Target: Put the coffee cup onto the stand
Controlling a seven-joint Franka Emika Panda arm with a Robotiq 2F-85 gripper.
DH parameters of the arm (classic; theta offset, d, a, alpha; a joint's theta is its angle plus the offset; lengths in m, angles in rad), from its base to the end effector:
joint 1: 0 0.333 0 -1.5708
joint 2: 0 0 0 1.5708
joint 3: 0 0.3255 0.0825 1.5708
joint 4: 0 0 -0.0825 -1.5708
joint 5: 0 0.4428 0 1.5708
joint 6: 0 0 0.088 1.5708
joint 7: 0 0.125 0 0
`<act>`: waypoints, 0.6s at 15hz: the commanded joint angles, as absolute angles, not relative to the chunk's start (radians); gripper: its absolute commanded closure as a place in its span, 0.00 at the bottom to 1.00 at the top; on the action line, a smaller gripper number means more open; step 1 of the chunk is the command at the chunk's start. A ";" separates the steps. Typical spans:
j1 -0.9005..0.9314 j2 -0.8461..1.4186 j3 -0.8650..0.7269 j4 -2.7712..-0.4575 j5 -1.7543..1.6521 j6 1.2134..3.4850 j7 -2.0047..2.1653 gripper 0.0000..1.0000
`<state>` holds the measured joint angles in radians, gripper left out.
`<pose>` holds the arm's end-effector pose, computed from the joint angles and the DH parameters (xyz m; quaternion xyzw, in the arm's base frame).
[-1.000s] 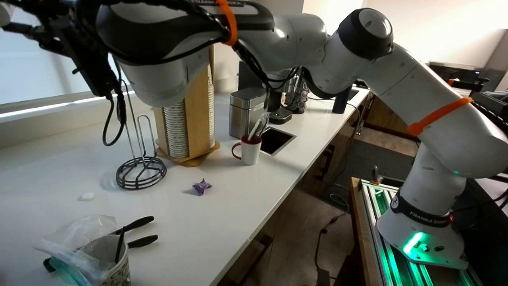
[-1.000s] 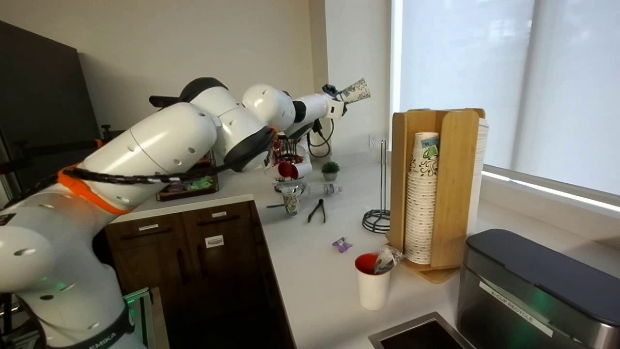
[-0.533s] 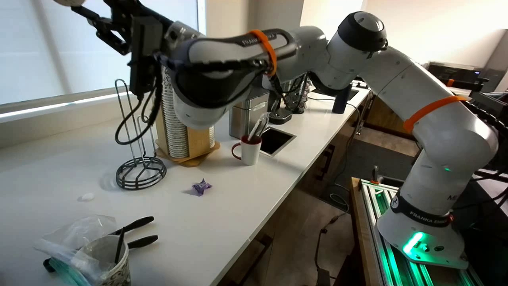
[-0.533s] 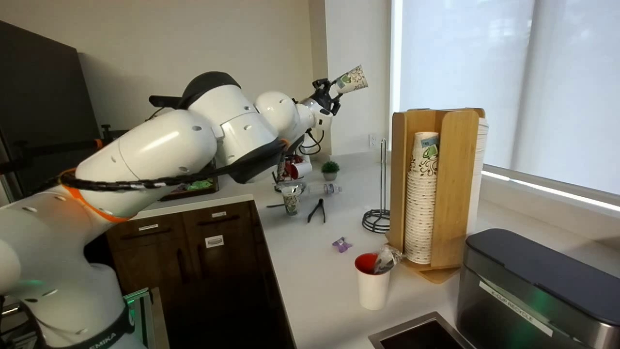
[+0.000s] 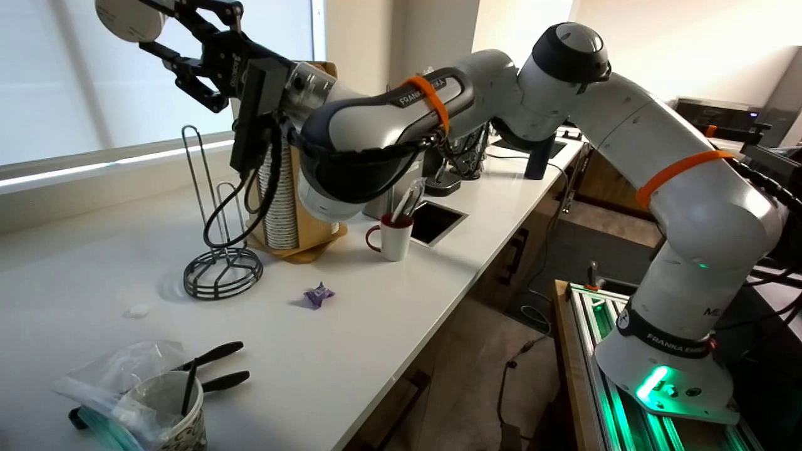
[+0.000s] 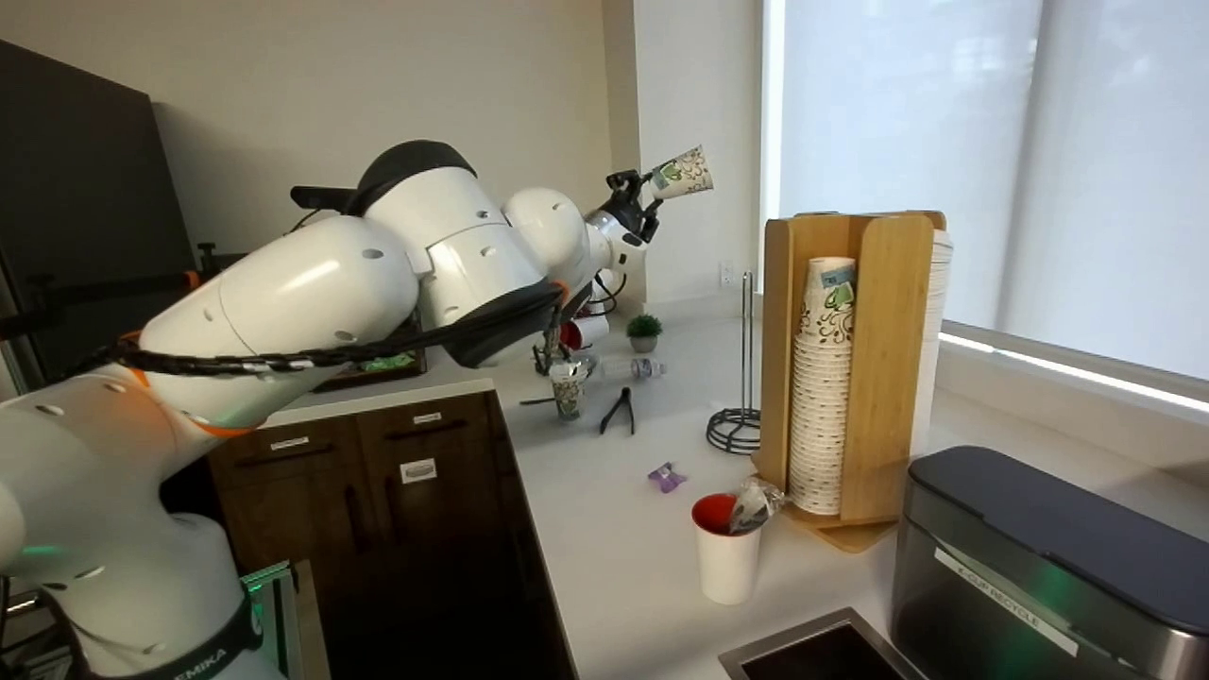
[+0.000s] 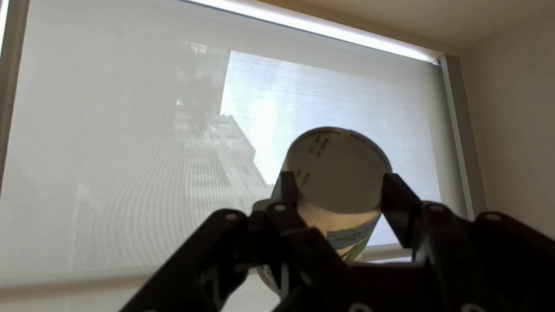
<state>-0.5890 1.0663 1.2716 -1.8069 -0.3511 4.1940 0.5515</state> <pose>0.6702 0.2048 0.4493 -0.4796 0.2611 -0.5625 0.6209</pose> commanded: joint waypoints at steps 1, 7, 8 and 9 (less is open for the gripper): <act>-0.549 1.043 1.217 -1.773 -0.319 4.230 0.668 0.73; -0.567 1.167 1.357 -1.697 -0.280 4.233 0.747 0.73; -0.567 1.180 1.372 -1.696 -0.286 4.233 0.777 0.73; -0.566 1.191 1.383 -1.693 -0.299 4.228 0.812 0.73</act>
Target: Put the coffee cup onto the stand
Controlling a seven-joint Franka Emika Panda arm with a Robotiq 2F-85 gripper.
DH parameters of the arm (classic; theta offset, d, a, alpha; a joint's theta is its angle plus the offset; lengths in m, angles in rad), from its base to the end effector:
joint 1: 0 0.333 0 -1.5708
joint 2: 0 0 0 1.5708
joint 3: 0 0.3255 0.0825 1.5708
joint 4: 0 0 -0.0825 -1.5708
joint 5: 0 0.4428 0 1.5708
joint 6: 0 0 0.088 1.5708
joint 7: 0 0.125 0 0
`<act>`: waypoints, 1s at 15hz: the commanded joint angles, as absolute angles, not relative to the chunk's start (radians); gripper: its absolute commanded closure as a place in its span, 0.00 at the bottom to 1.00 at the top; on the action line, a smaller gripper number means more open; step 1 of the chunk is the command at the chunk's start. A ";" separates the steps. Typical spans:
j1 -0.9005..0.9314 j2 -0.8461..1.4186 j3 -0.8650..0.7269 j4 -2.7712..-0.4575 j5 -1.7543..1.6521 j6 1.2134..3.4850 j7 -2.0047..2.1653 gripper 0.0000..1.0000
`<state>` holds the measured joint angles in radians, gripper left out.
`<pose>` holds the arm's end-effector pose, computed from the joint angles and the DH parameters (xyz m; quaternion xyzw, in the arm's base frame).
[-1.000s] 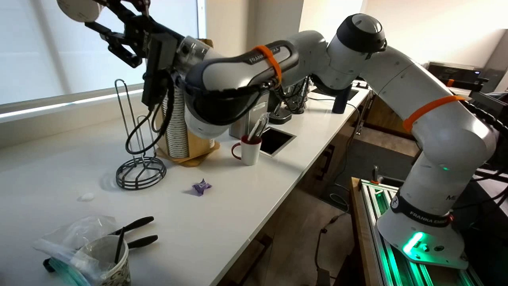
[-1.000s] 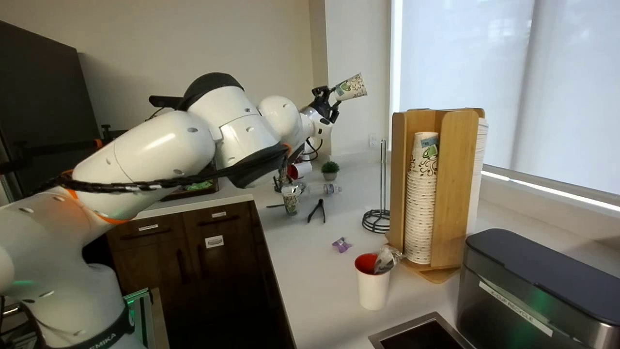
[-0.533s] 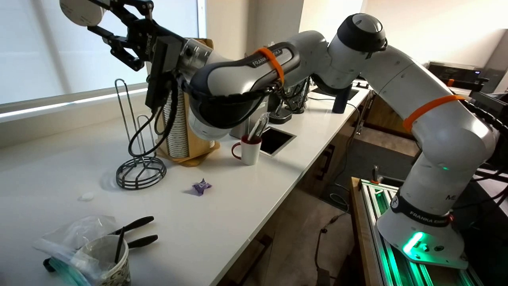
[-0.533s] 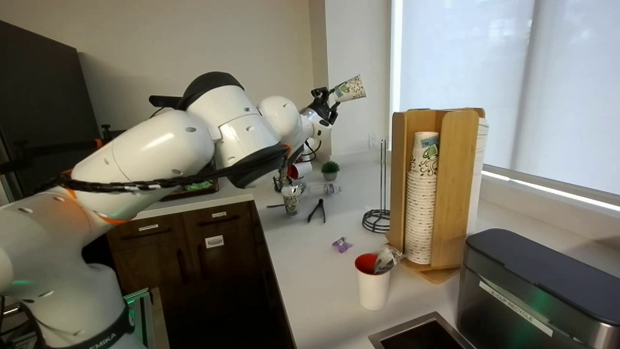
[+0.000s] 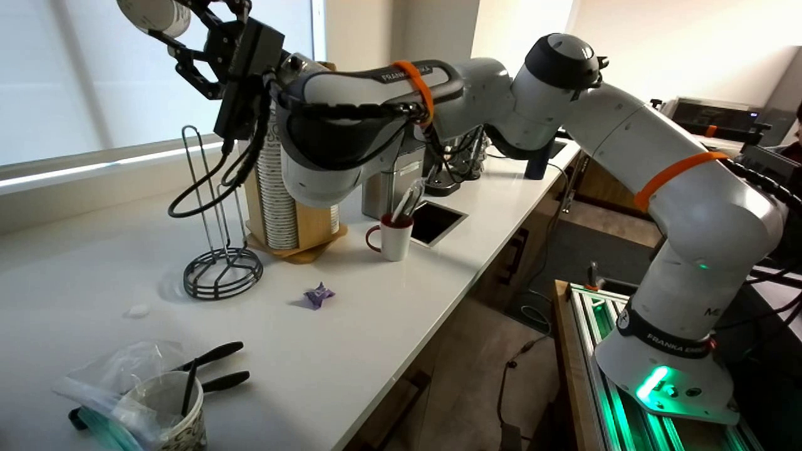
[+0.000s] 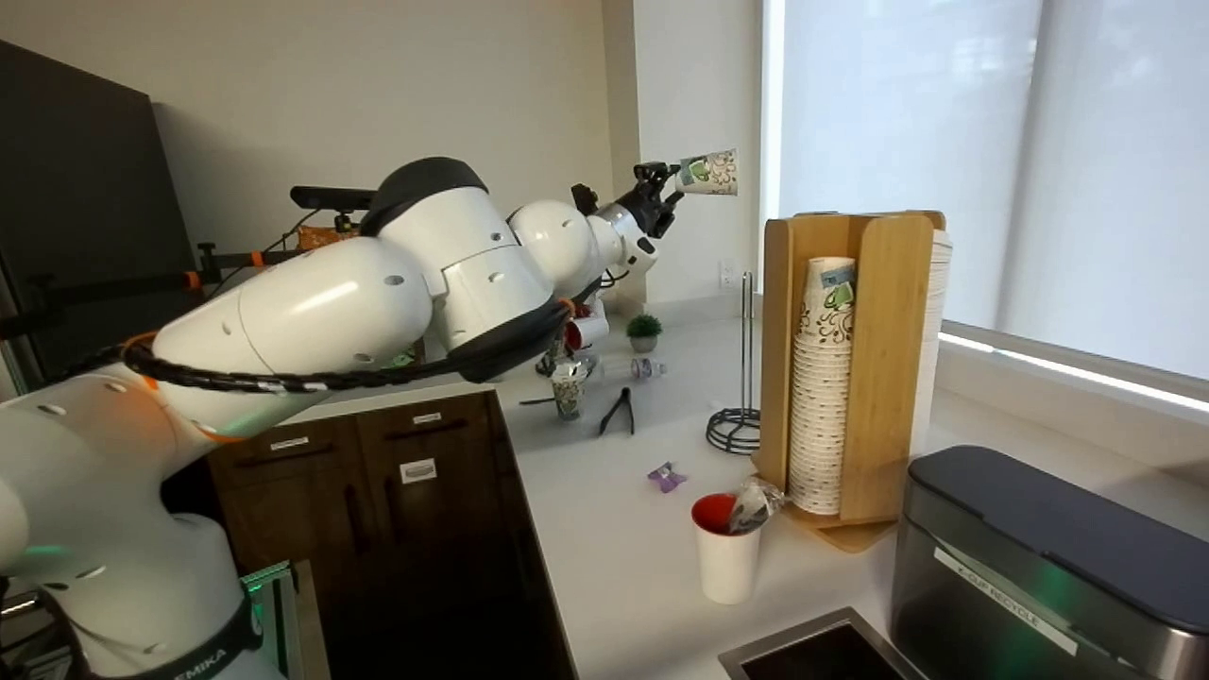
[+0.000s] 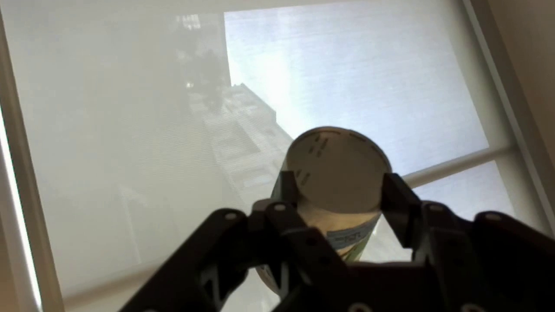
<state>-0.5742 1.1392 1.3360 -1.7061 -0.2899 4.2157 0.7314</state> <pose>0.6934 0.1824 0.4651 -0.3962 0.3644 -0.5009 0.6777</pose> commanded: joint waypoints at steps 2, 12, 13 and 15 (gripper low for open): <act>-0.546 1.159 1.355 -1.685 -0.277 4.233 0.926 0.73; -0.556 1.145 1.384 -1.674 -0.181 4.224 0.898 0.48; -0.556 1.145 1.384 -1.674 -0.181 4.224 0.897 0.48; -0.556 1.145 1.384 -1.674 -0.181 4.224 0.896 0.48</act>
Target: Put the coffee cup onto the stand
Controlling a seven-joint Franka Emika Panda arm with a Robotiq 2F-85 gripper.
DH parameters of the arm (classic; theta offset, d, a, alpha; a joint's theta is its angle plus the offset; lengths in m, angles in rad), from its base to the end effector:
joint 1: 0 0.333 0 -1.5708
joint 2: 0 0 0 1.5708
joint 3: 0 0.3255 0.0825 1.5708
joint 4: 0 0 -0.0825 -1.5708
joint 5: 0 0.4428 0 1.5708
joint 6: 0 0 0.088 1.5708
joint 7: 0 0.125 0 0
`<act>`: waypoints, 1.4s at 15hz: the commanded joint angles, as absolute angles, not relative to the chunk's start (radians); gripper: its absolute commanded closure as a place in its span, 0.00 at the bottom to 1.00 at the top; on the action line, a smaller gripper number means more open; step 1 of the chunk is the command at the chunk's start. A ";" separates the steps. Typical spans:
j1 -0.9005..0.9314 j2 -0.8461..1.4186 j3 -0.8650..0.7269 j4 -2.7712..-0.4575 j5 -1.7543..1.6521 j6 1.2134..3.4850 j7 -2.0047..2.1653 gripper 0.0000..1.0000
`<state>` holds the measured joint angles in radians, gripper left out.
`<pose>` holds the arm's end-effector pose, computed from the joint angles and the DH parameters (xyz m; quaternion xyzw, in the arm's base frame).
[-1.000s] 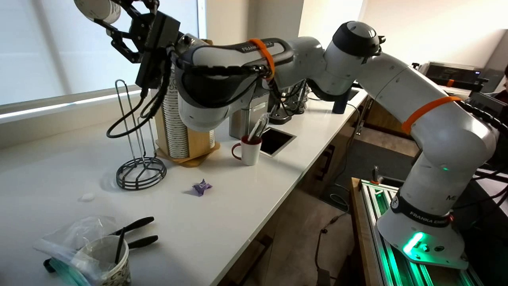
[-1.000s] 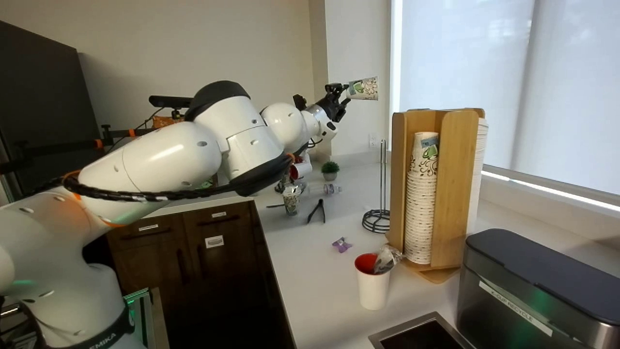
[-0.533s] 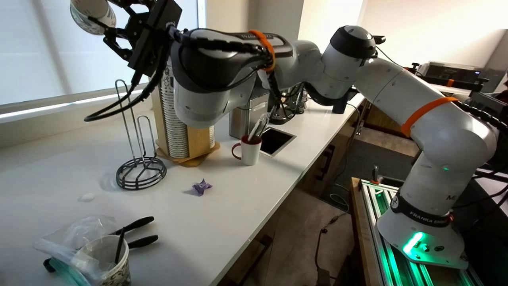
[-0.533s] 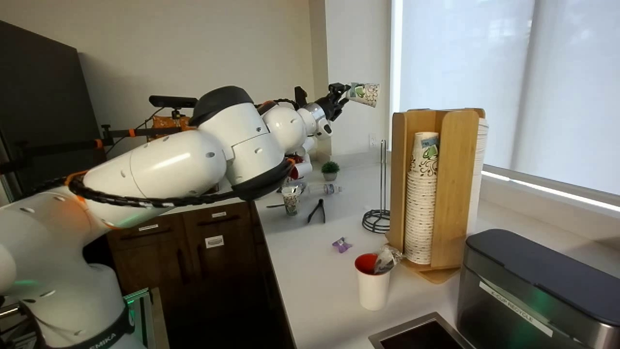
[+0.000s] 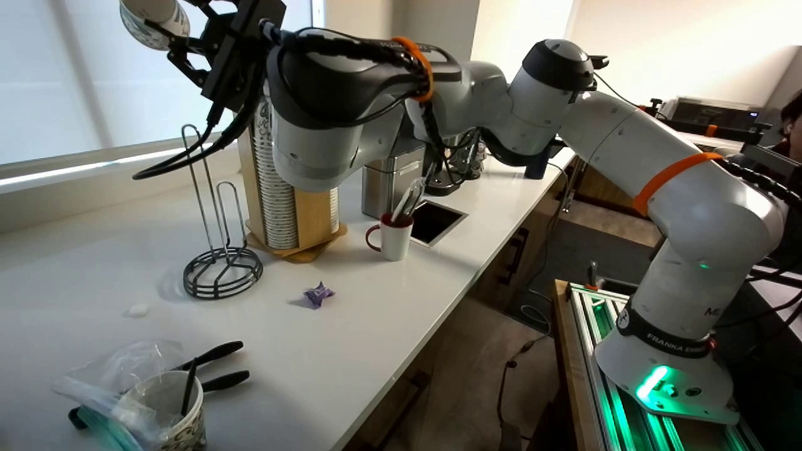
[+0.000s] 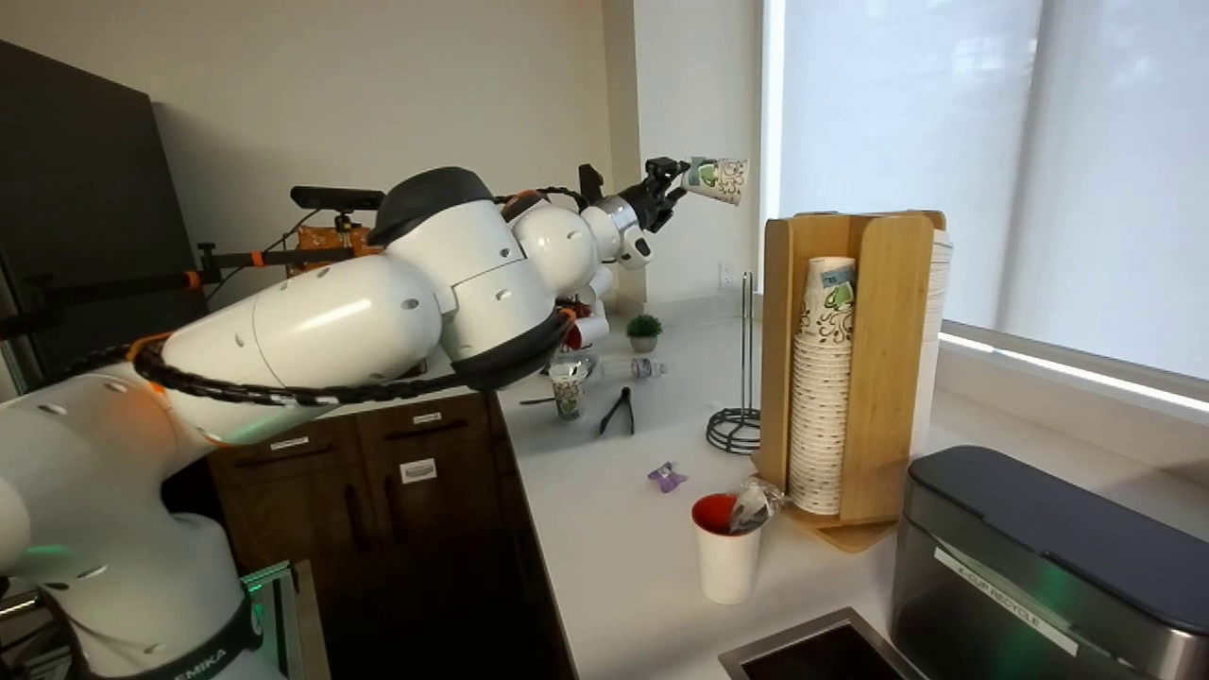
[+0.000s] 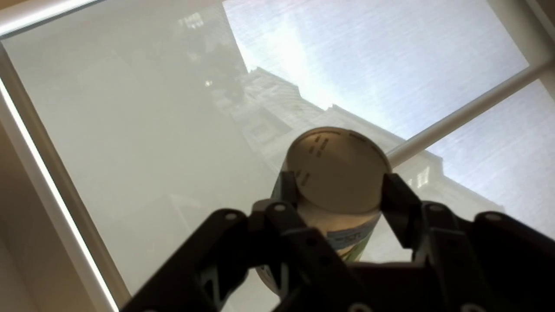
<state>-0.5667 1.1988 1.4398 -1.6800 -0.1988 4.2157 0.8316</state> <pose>0.6966 0.1844 0.4812 -0.3350 0.4425 -0.4191 0.7185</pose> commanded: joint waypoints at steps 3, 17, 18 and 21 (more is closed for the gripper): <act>-0.555 1.147 1.388 -1.670 -0.172 4.233 0.902 0.73; -0.593 1.182 1.597 -1.687 0.156 4.233 1.028 0.73; -0.595 1.185 1.599 -1.687 0.173 4.233 1.048 0.73; -0.602 1.199 1.596 -1.674 0.221 4.233 1.077 0.73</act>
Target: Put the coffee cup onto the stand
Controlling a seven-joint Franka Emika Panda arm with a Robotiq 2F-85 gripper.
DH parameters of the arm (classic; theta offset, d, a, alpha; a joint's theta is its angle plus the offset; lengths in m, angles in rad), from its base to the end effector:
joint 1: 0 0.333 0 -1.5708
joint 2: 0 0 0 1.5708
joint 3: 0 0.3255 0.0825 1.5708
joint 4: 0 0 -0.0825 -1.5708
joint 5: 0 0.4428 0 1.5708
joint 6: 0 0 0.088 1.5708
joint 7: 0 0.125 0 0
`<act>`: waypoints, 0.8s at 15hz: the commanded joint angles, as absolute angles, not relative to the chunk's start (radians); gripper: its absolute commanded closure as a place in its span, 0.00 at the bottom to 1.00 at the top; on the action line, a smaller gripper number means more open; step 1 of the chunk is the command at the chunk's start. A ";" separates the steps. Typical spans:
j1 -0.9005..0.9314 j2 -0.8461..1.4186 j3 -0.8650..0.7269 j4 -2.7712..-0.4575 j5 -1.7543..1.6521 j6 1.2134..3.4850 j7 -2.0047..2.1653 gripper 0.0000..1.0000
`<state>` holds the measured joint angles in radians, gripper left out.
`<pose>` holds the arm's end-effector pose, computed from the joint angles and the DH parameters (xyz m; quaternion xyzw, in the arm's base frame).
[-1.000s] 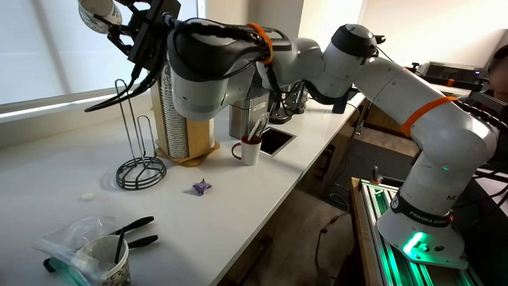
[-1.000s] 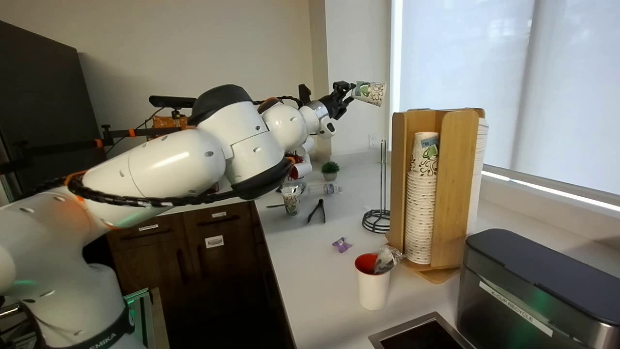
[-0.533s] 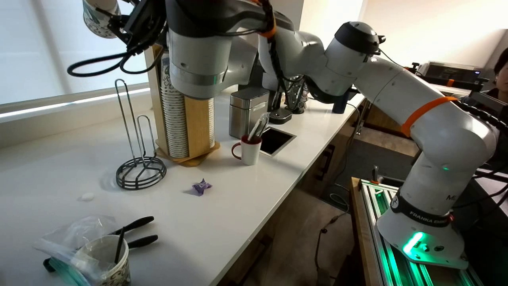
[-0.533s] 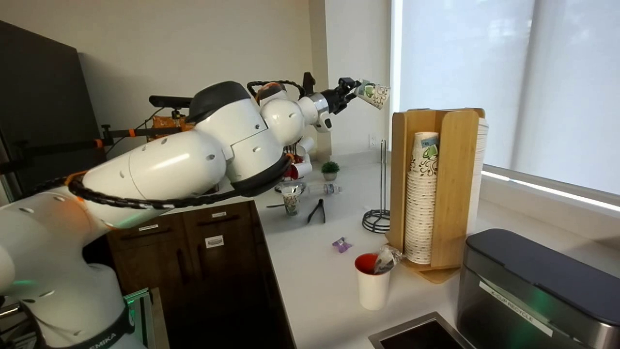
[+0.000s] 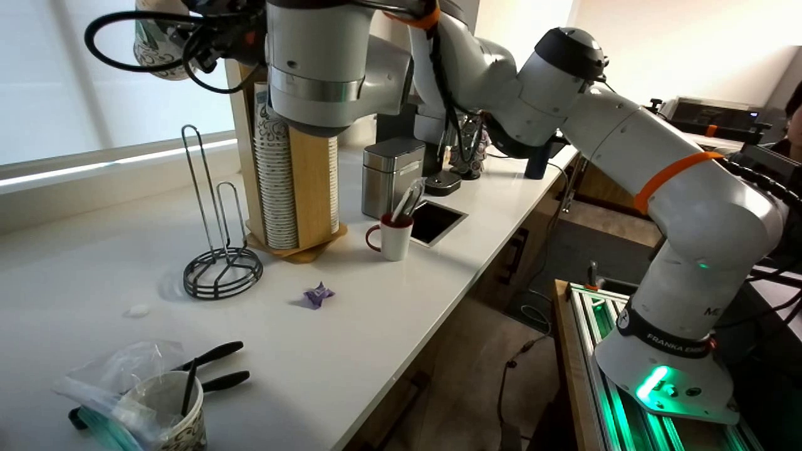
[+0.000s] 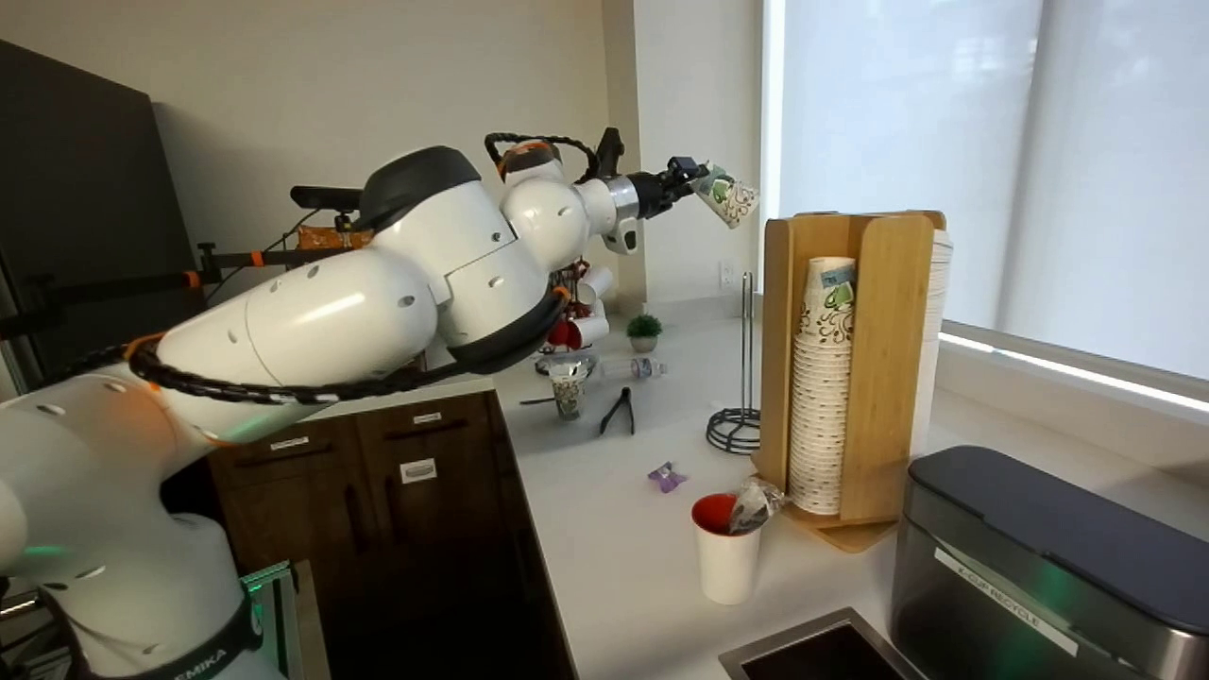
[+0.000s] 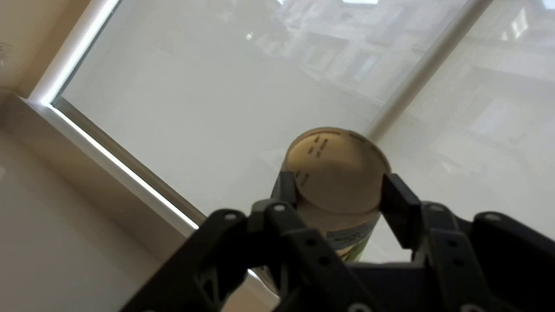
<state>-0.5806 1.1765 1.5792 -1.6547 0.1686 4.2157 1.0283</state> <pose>0.6975 0.1711 0.5138 -0.2143 0.6015 -0.2498 0.7279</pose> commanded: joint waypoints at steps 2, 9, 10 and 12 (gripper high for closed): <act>-0.611 1.184 1.571 -1.691 0.253 4.228 1.142 0.73; -0.614 1.164 1.548 -1.711 0.322 4.227 1.243 0.73; -0.615 1.158 1.544 -1.713 0.334 4.237 1.245 0.73; -0.617 1.160 1.539 -1.714 0.359 4.243 1.255 0.73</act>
<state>-0.5982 1.1924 1.5580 -1.6767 0.3022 4.2139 1.1908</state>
